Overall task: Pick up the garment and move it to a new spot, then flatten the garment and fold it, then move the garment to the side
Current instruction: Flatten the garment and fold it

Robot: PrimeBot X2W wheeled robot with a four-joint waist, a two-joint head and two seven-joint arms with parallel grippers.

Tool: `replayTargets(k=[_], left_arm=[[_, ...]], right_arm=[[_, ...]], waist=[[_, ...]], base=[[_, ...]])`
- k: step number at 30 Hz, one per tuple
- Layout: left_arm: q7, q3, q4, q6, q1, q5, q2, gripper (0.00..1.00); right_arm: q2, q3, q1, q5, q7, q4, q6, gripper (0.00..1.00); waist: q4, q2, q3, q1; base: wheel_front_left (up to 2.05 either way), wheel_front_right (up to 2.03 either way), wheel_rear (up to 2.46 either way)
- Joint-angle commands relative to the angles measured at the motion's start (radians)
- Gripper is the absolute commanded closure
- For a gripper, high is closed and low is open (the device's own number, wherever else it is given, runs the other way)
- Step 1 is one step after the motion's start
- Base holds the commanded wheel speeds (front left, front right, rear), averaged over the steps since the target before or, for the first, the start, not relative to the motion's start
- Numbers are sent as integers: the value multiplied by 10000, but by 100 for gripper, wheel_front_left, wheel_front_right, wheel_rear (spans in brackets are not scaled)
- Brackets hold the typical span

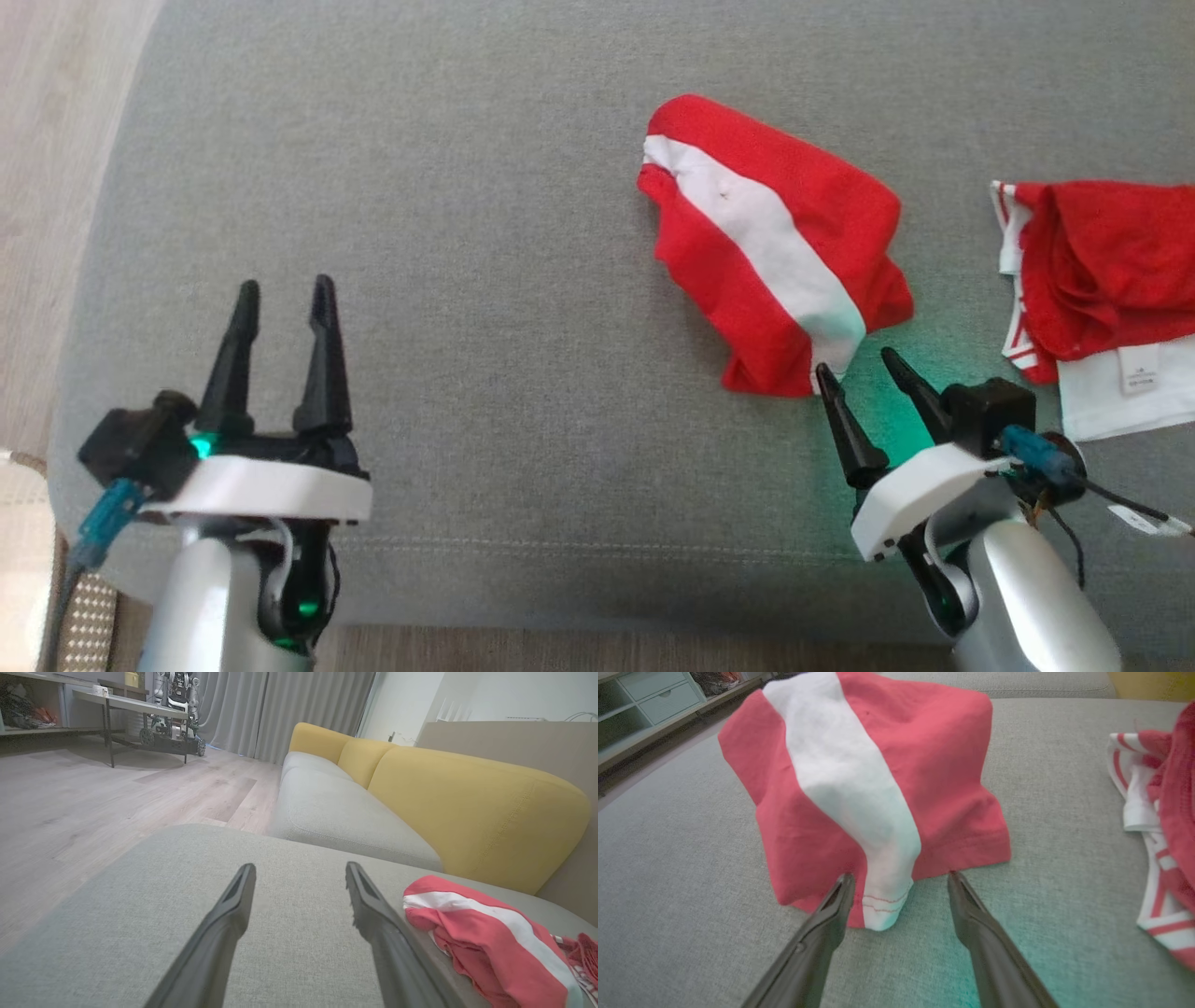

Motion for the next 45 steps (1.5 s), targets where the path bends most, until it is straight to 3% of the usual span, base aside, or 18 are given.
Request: replayTargets(k=[1, 6, 7, 8, 9, 14, 15, 17, 24, 29, 36, 40, 45], left_arm=[[-53, 156, -174, -46, -348, -40, 63, 0], [-53, -45, -144, -43, -432, -171, 62, 0], [-53, -72, -142, -37, -445, -186, 62, 0], [-53, -106, -130, -38, -456, -181, 62, 0], [-53, -136, -117, -39, -471, -164, 62, 0], [-53, -197, -92, -45, -548, -132, 61, 0], [-53, -200, -90, -47, -564, -129, 61, 0], [-53, -201, -79, -49, -570, -113, 61, 0], [-53, 76, -15, -39, -452, 31, 61, 0], [-53, 180, 35, -11, -325, 60, 61, 0], [-53, 44, 284, -25, -398, 208, 61, 0], [-53, -218, 708, -67, -675, 424, 61, 0], [-53, -813, 1360, -128, -1408, 392, 138, 0]], right_arm=[[66, 249, -342, 99, -202, -89, -4, 0], [66, 282, -576, 146, -382, 319, -4, 0], [66, 289, -617, 155, -410, 392, -4, 4], [66, 301, -660, 161, -434, 465, -4, 19], [66, 314, -706, 163, -457, 538, -4, 23], [66, 340, -894, 173, -547, 833, -4, 20], [66, 352, -935, 190, -564, 916, -4, 29], [66, 392, -997, 253, -601, 1095, -4, 100], [66, 357, -1063, 178, -859, 1487, -4, 100], [66, 83, -904, -615, -827, 1104, -4, 100], [66, -431, -326, -1752, 318, -347, -4, 100], [66, -585, 49, -1905, 1185, -1127, -4, 100], [66, -349, 235, -1958, 1529, -1775, -4, 100]], waist=[[82, 0, 54, 0], [176, 0, 149, 0], [188, 0, 167, 0], [198, 0, 183, 0], [207, 0, 201, 0], [253, 0, 254, 0], [266, 0, 258, 0], [283, 0, 228, 0], [-6, 0, -93, 0], [-534, 0, -339, 0], [-1464, 0, -338, 0], [-1932, 0, -167, 0], [-2365, 0, 131, 0]], base=[[0, 0, 0], [0, 0, 0], [0, 0, 0], [0, 0, 0], [0, 0, 0], [0, 0, 0], [0, 0, 0], [0, 0, 0], [0, 0, 0], [0, 0, 0], [0, 0, 0], [0, 0, 0], [0, 0, 0]])
